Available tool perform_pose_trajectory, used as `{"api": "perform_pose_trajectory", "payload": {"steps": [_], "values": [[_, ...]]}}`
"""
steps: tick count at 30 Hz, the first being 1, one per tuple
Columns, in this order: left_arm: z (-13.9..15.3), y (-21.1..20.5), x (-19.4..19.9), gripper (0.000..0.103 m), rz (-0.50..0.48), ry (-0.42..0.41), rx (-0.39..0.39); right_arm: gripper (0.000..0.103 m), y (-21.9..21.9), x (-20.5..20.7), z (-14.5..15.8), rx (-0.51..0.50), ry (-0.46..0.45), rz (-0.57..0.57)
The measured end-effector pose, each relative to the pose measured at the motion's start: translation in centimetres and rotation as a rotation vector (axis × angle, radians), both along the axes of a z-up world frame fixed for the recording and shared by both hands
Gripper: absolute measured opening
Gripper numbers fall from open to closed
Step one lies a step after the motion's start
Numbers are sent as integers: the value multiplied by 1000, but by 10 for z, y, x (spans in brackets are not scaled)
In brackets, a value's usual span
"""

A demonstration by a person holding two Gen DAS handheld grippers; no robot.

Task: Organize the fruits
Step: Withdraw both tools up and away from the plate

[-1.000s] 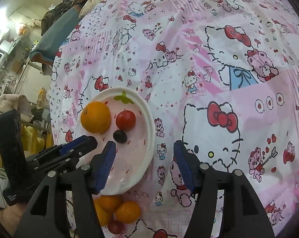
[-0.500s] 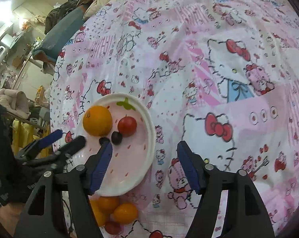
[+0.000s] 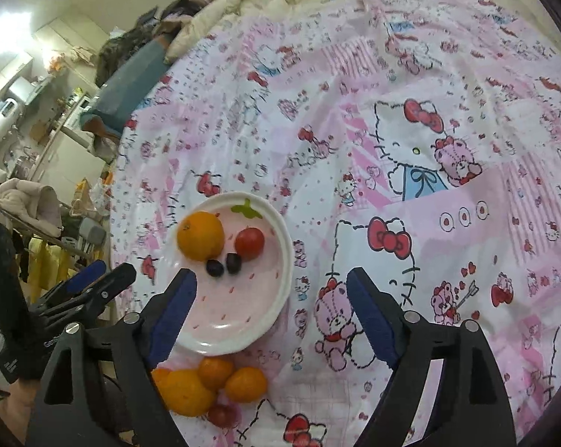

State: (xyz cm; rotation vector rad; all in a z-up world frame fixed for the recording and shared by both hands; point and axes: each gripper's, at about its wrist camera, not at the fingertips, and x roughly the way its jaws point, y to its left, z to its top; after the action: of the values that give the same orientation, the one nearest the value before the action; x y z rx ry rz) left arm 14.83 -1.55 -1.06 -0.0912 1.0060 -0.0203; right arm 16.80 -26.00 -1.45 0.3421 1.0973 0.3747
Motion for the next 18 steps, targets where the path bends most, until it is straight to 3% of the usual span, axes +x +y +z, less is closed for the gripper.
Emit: {"api": "perform_pose_trajectory", "payload": {"steps": [4,18], "values": [[8,9,-19,88,30,-31,8,85,-4,-20,12,-23,-21,-17],[12,20,-67,88,47,11,-29,85,-27,-69,18,-34,-35,-67]]}}
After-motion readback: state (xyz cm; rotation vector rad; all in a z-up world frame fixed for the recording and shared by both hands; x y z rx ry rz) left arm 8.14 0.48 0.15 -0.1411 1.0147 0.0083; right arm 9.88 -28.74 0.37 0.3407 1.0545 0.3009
